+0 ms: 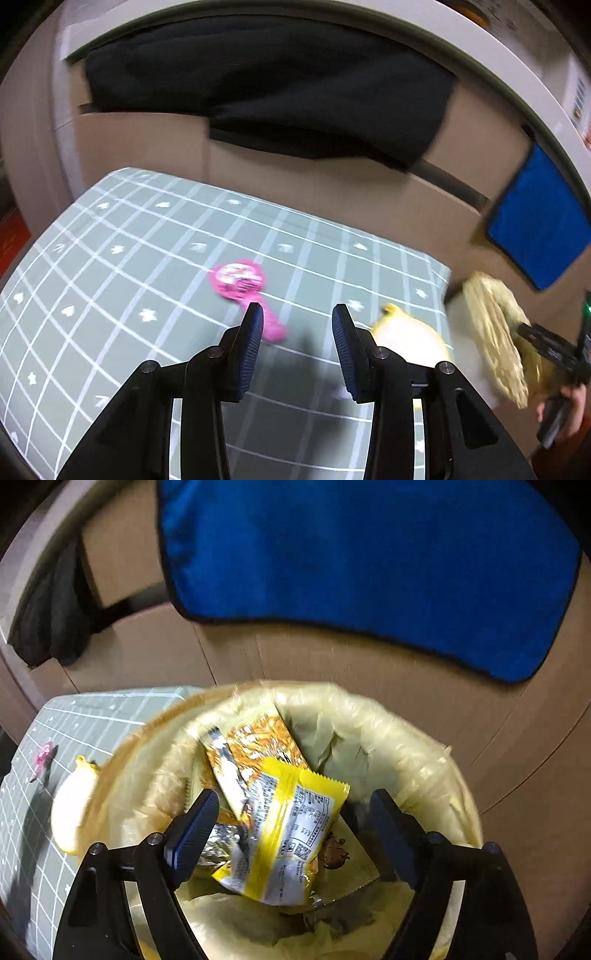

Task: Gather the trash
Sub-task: 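Grasp the round yellow mesh pad with the right tool while the left tool grasps the pink toy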

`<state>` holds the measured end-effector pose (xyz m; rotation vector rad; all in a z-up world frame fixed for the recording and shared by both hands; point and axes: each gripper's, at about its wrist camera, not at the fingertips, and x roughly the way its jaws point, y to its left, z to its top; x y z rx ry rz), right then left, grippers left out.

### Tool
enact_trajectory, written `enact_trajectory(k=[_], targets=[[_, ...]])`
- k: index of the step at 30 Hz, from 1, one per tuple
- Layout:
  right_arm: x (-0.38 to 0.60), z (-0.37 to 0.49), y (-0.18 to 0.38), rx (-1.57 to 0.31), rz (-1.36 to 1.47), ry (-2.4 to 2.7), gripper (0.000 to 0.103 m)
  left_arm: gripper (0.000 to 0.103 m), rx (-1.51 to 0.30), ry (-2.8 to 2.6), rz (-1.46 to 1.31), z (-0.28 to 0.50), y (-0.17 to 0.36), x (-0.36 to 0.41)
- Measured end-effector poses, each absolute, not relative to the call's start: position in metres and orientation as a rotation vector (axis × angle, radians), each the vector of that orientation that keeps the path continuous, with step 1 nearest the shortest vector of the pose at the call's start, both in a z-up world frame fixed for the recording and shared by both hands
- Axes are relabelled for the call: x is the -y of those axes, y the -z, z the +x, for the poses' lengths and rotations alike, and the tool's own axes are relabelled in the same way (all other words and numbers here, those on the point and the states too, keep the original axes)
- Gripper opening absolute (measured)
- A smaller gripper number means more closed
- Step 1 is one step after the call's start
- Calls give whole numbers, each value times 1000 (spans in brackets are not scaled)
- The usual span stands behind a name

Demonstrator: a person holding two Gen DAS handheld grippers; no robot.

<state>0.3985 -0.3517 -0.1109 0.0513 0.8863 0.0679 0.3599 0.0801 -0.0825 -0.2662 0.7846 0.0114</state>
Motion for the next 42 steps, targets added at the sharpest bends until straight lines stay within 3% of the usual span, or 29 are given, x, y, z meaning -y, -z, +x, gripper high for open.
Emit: enact_trajectory(k=[7, 15, 32, 34, 35, 36, 42], targets=[[321, 380, 75, -773, 16, -121, 81, 43, -793, -89, -352, 360, 97, -132], [255, 373, 54, -726, 36, -307, 81, 44, -882, -58, -355, 404, 122, -120], [168, 379, 117, -899, -37, -477, 81, 44, -944, -85, -242, 455, 153, -100], [164, 384, 124, -914, -25, -485, 81, 35, -935, -85, -241, 450, 151, -104], [162, 387, 128, -923, -15, -488, 81, 23, -931, -85, -237, 448, 149, -105], [161, 390, 132, -933, -3, -490, 81, 20, -927, -84, -229, 444, 146, -107], [150, 404, 150, -979, 51, -518, 81, 15, -910, -46, -233, 407, 133, -123]])
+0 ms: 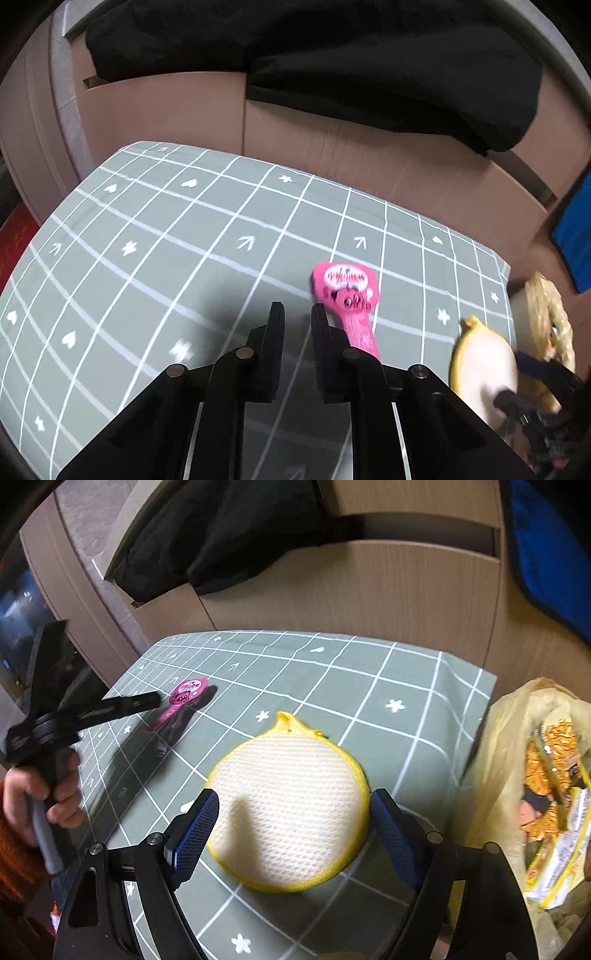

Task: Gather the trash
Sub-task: 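Grasp the round yellow mesh pad with the right tool while the left tool grasps the pink toy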

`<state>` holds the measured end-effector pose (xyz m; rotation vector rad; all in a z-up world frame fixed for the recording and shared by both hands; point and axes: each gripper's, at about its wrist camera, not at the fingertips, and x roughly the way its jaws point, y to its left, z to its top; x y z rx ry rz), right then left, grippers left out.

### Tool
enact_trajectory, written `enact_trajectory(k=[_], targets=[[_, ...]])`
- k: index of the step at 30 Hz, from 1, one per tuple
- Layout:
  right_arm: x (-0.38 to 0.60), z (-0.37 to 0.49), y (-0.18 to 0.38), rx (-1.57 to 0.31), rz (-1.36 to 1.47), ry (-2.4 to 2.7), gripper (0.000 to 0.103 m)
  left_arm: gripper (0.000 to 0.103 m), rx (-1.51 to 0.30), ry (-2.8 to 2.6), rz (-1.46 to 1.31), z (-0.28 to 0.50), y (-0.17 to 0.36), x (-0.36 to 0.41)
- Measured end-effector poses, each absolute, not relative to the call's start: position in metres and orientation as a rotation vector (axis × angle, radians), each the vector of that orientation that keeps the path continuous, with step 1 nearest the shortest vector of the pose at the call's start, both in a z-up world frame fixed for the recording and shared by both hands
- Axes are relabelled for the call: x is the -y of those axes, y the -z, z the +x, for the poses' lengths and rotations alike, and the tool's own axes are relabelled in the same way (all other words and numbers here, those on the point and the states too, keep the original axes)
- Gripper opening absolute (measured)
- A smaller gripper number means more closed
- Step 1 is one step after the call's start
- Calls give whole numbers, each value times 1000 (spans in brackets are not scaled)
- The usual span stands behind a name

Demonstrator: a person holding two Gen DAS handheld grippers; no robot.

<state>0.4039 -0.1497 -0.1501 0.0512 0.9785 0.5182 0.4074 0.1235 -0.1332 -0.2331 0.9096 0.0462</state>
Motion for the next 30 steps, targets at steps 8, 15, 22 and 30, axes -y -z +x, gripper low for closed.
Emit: enact_trajectory(k=[8, 15, 22, 30], targets=[[138, 407, 157, -1005, 38, -522, 89, 15, -908, 5, -289, 374, 122, -143], [134, 408, 156, -1010, 12, -521, 75, 16, -892, 16, -342, 361, 118, -157], [148, 398, 134, -966, 41, -514, 13, 25, -889, 47, -344, 363, 118, -152], [168, 376, 80, -816, -3, -472, 11, 46, -886, 96, -265, 410, 114, -116]])
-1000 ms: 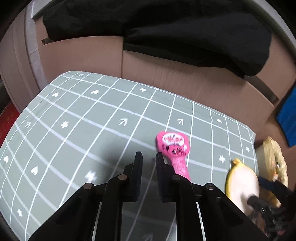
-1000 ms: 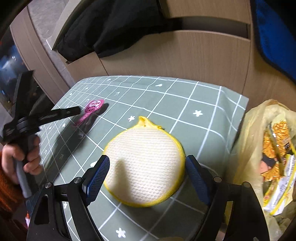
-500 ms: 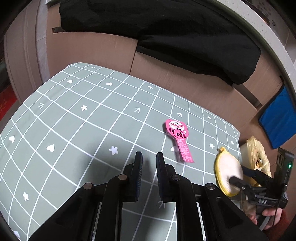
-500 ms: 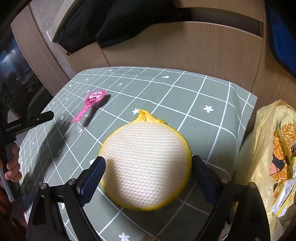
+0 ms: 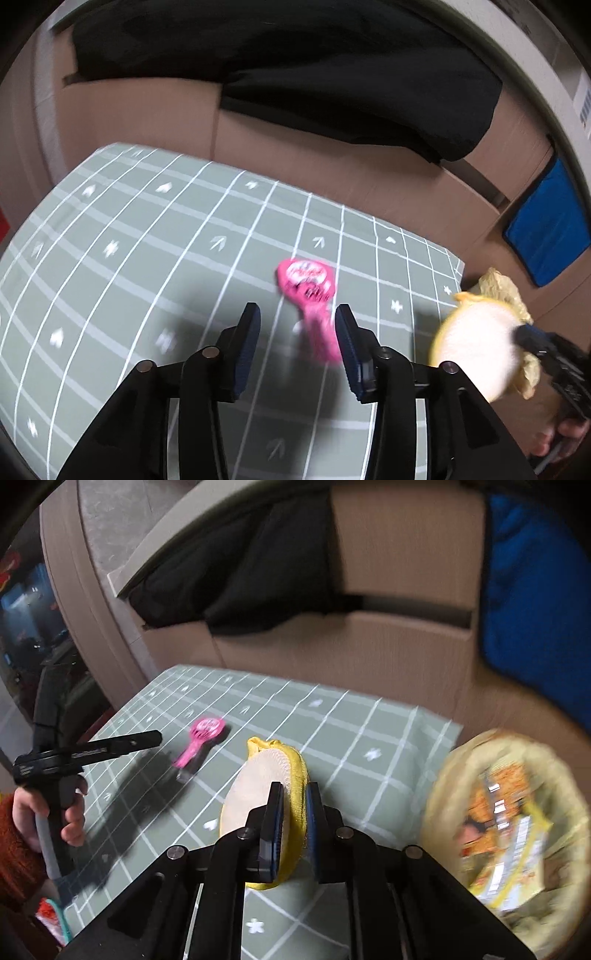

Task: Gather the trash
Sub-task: 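Grasp the round yellow mesh pad with the right tool while the left tool grasps the pink toy, then carry the mesh pad and pink toy over the bin with both tools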

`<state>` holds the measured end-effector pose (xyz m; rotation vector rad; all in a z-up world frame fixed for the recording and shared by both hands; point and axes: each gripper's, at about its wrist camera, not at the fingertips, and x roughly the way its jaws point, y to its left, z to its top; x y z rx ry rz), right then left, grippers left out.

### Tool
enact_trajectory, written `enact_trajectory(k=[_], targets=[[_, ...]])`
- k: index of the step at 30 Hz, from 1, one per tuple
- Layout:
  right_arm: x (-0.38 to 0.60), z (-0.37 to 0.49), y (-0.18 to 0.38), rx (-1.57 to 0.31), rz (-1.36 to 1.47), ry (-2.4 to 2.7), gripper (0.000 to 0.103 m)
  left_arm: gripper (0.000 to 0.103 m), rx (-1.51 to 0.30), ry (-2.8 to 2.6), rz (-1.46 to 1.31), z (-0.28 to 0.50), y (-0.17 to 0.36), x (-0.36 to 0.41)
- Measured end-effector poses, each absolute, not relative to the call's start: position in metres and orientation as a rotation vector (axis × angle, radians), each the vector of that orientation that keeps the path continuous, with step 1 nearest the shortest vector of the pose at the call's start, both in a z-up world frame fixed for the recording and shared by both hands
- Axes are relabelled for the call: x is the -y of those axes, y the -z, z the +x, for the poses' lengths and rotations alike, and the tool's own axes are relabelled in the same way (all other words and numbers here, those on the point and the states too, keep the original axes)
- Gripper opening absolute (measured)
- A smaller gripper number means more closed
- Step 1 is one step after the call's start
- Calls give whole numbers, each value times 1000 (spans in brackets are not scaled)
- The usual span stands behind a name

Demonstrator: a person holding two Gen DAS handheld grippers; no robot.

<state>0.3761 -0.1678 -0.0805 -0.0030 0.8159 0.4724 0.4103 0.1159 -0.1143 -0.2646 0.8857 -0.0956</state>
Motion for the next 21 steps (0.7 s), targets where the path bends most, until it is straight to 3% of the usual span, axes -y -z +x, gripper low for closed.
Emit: enact_trajectory(k=[14, 16, 20, 21], targets=[[207, 372, 76, -754, -50, -339, 11, 45, -988, -8, -176, 464, 154, -83], [208, 371, 79, -759, -36, -345, 11, 39, -981, -13, -184, 464, 153, -82], [205, 368, 80, -750, -40, -365, 11, 14, -946, -10, -192, 458, 145, -79], [204, 367, 80, -747, -47, -367, 11, 14, -935, -4, -188, 454, 141, -79]])
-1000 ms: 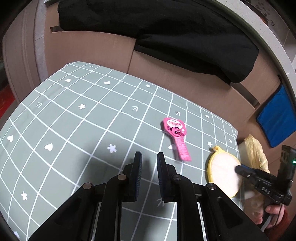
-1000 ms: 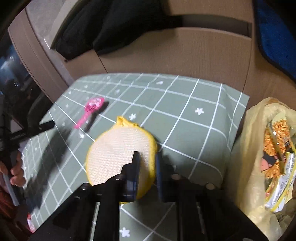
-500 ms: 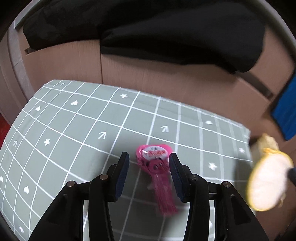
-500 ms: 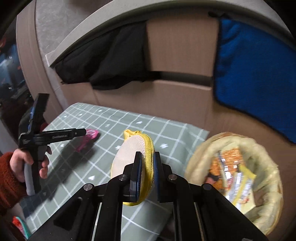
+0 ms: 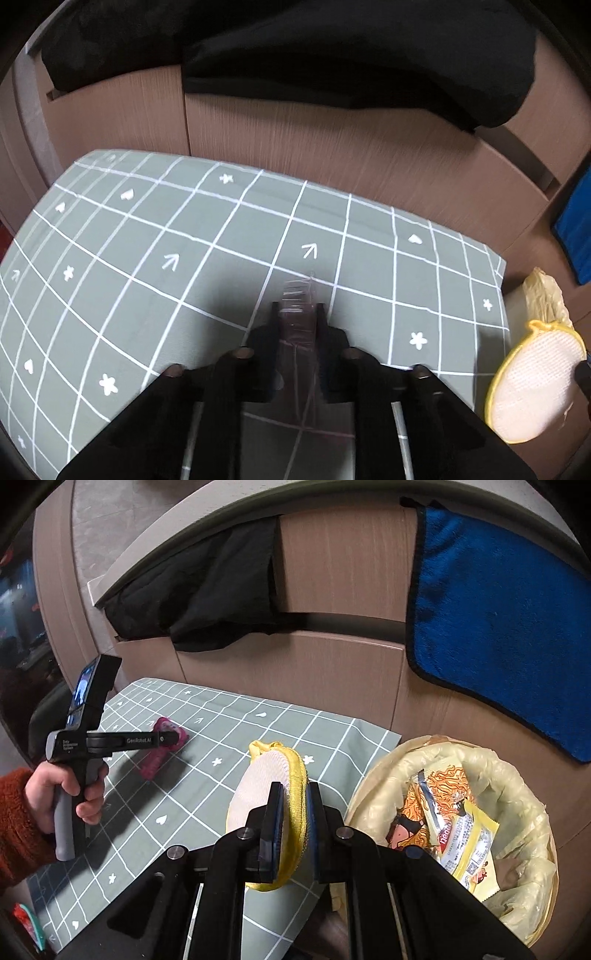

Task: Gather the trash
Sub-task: 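Carry the mesh pad and pink toy over the bin with both tools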

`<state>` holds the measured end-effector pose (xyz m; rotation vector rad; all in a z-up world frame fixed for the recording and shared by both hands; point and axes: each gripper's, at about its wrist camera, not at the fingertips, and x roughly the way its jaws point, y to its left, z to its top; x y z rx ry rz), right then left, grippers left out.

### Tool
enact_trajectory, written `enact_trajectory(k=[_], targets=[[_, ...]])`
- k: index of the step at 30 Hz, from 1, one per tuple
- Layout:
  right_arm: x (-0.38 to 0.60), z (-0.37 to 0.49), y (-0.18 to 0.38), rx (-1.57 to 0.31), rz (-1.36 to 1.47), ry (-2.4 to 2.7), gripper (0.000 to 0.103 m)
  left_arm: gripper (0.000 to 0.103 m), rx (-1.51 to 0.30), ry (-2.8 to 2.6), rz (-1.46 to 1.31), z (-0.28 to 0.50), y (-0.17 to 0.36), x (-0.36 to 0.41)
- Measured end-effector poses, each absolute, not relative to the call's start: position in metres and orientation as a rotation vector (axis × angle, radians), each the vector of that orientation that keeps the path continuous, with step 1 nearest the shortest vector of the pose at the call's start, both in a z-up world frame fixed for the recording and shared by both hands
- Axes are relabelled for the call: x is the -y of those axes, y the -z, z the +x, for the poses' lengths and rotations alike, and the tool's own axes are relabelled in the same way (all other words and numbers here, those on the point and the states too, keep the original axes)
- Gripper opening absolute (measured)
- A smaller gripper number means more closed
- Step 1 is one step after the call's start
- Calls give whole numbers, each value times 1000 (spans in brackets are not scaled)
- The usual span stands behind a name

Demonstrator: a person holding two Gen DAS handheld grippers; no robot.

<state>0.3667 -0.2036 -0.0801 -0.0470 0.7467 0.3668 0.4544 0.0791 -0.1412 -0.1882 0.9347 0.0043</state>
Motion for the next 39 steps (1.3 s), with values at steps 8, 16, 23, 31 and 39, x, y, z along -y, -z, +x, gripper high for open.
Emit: enact_trajectory(k=[8, 16, 23, 31, 39], targets=[[179, 356, 78, -731, -111, -407, 11, 14, -851, 55, -216, 405, 106, -84], [139, 339, 83, -739, -198, -456, 11, 14, -854, 93, -214, 341, 93, -96], [116, 323, 76, -746, -176, -512, 11, 14, -889, 106, -234, 306, 105, -111], [115, 312, 42, -663, -225, -474, 10, 14, -791, 124, -211, 289, 73, -106], [149, 302, -13, -530, -221, -412, 10, 14, -579, 166, -110, 297, -3, -54]])
